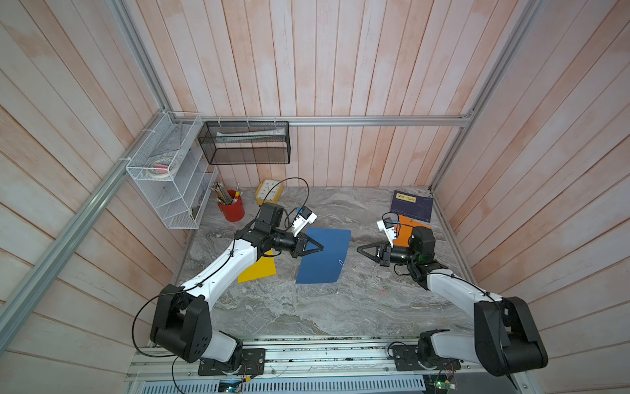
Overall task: Unclip the paperclips from the documents
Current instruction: Remove the paper clip from the document, then place the paper clip at the center of the board.
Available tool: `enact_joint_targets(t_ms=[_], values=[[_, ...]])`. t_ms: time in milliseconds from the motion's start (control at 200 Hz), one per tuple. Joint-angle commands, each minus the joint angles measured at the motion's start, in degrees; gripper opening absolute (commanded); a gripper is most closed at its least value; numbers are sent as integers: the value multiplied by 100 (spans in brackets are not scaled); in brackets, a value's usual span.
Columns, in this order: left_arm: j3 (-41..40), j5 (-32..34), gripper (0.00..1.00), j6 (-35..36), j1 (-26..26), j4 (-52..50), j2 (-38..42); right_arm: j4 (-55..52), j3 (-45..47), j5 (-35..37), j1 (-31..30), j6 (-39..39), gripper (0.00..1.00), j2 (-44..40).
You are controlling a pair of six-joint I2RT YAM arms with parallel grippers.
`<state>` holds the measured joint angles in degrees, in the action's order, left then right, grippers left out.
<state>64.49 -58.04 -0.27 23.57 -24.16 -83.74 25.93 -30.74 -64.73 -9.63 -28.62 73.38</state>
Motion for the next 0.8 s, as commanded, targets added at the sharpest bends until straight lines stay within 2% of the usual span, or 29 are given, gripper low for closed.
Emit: enact_joint_targets(t_ms=[0, 285, 490, 795], values=[[-94, 187, 0, -86, -19, 319, 107, -1101, 250, 772, 128, 235, 4, -274], [-160, 315, 0, -166, -20, 613, -34, -2319, 764, 1896, 543, 165, 4, -652], [-106, 364, 0, -88, -22, 610, -135, -2689, 877, 2163, 1059, 298, 4, -399], [-81, 320, 0, 9, -49, 584, -223, -2865, 975, 2625, 1111, 340, 4, -111]])
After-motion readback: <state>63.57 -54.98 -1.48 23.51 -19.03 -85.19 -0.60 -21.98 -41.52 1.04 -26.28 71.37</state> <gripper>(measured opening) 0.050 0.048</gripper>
